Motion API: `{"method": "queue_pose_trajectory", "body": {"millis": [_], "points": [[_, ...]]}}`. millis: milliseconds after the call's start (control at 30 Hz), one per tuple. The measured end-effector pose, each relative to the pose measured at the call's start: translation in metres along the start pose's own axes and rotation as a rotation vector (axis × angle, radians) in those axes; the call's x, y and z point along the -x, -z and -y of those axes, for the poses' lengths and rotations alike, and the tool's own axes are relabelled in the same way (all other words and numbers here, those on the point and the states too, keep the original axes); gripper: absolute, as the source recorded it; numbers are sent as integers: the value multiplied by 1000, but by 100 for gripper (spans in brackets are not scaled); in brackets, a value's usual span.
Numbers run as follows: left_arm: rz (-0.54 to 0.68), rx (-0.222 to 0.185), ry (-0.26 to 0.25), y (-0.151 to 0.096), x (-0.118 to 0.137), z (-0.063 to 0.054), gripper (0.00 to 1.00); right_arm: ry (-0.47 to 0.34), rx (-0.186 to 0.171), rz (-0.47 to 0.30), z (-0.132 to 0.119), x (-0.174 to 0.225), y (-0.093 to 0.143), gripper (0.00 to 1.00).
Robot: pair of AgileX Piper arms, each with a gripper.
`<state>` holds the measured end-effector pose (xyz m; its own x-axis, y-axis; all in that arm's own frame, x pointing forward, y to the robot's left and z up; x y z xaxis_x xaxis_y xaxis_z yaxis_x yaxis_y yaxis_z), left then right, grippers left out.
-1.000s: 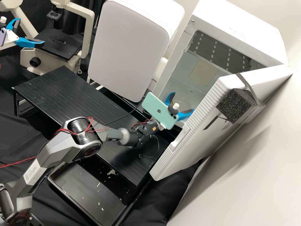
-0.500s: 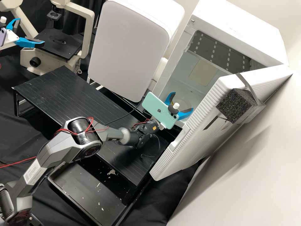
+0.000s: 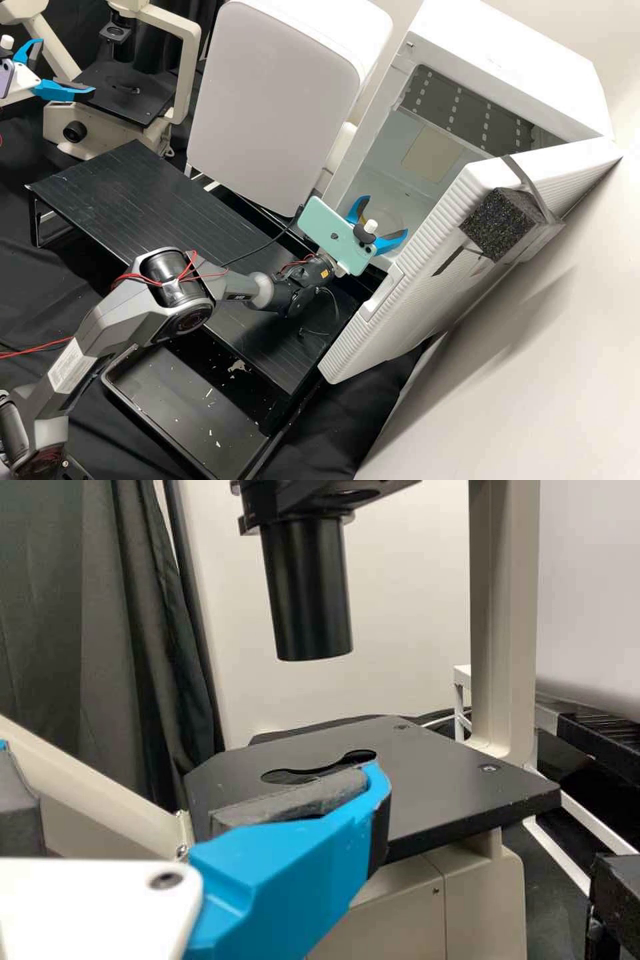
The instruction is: Take the petri dish out of the incubator
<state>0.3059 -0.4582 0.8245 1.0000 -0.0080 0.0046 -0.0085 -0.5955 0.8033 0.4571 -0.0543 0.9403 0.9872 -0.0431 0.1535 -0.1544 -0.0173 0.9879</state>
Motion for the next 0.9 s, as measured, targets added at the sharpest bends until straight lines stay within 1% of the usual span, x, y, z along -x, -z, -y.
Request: {"method": "queue_pose_trajectory", "body": {"millis": [133,633,767,900], "points": [[0,0,0,0,0,0,100,-9,10,-1,-6,2,0,0],[0,0,0,0,0,0,100,-19,13,7,-12,3,-4,0],[0,0,0,0,0,0,100,-33,15,14,-18,5,-7,0],[0,0,0,0,0,0,100,-42,-7,20,-22,6,-10,0]]}}
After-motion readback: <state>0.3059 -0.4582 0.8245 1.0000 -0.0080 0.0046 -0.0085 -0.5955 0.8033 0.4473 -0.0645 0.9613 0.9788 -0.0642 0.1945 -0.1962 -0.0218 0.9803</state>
